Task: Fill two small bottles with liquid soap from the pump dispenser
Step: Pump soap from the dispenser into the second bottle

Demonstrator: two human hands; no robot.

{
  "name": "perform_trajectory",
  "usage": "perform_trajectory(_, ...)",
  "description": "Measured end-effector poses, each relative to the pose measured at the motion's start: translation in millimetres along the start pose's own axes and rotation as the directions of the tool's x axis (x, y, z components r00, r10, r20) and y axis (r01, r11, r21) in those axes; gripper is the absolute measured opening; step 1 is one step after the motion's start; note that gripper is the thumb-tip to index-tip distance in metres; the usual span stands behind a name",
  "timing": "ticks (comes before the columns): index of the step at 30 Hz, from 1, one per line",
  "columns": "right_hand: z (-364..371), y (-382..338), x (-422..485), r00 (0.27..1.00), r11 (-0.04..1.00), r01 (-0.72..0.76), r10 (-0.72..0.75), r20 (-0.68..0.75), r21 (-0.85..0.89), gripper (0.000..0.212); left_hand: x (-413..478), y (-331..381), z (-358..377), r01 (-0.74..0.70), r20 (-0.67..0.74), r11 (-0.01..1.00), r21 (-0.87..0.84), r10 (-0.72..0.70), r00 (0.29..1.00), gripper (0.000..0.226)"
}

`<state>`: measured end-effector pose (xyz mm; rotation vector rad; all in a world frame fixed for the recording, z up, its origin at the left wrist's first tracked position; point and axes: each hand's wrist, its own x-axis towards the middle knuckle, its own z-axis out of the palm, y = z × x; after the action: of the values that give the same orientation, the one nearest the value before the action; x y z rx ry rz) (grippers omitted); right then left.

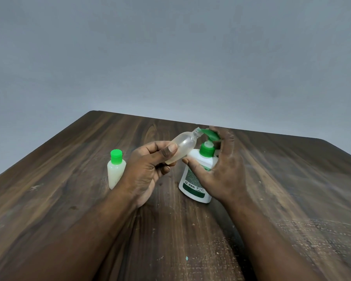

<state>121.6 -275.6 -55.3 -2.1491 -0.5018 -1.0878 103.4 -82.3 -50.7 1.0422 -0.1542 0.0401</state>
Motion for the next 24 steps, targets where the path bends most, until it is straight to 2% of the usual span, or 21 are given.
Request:
perform_trajectory(4, -3.4, -7.5, 5.1, 0.993, 0.988, 0.113, -0.115, -0.009, -0.109, 0.086, -1.5, -0.3, 1.5, -0.021, -0.002, 1.0, -0.001, 0.021, 1.0, 0.042)
perform_trajectory(14, 15.4, -14.3, -1.9, 0.994, 0.994, 0.033, -0.043, -0.104, -0.102, 0.092, -2.8, -0.4, 1.0, -0.035, -0.023, 0.999, -0.002, 0.035, 0.999, 0.04)
perform_trajectory(20, 16.6, -11.2, -2.4, 0.992, 0.999, 0.021, -0.027, -0.12, -0.049, 0.087, -2.4, -2.3, 1.3, -0.027, -0.031, 1.0, -0.014, 0.026, 0.999, 0.037)
perform_trajectory(24, 18.5, -10.4, -2.6, 0.99, 1.0, 0.026, -0.028, -0.135, -0.016, 0.078, -0.2, -4.1, 2.2, -0.021, -0.034, 0.993, -0.12, 0.017, 0.999, 0.037)
